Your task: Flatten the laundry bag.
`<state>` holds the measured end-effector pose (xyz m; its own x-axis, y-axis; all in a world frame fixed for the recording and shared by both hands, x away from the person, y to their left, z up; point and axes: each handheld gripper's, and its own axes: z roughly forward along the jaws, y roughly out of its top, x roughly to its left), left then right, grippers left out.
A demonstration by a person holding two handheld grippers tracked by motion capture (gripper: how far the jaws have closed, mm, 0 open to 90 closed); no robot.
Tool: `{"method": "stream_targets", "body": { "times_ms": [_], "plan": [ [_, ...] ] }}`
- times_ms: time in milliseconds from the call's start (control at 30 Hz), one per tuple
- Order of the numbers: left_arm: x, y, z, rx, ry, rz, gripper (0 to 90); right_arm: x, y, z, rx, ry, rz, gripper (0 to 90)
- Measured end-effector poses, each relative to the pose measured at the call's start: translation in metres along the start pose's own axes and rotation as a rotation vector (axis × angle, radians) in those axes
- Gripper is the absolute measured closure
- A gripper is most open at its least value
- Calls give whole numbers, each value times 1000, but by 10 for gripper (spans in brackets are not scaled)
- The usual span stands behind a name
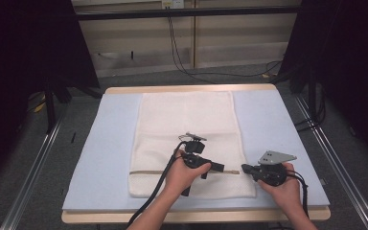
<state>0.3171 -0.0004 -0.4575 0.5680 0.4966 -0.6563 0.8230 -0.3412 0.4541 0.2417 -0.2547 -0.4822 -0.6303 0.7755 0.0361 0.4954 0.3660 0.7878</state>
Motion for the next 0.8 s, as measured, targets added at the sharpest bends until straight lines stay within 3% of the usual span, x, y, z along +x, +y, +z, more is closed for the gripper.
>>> {"method": "stream_targets", "body": {
  "times_ms": [67, 167, 233, 333, 600, 800],
  "plan": [
    [1, 1, 6, 12, 2, 4, 656, 0, -1, 1, 9, -3, 6, 900],
    [-2, 2, 13, 12, -16, -42, 654, 0, -1, 1, 6, 1, 12, 900],
    [-1, 3, 15, 23, -17, -39, 651, 0, -1, 1, 12, -5, 6, 900],
    [-2, 4, 20, 12, -28, -69, 651, 0, 0, 3, 18, 1, 5, 900],
    [-2, 6, 28, 32, -39, -68, 654, -1, 0, 1, 19, 5, 17, 900],
    [-1, 8, 31, 38, -47, -91, 625, -2, 0, 1, 14, 8, 4, 900]
  ]
}}
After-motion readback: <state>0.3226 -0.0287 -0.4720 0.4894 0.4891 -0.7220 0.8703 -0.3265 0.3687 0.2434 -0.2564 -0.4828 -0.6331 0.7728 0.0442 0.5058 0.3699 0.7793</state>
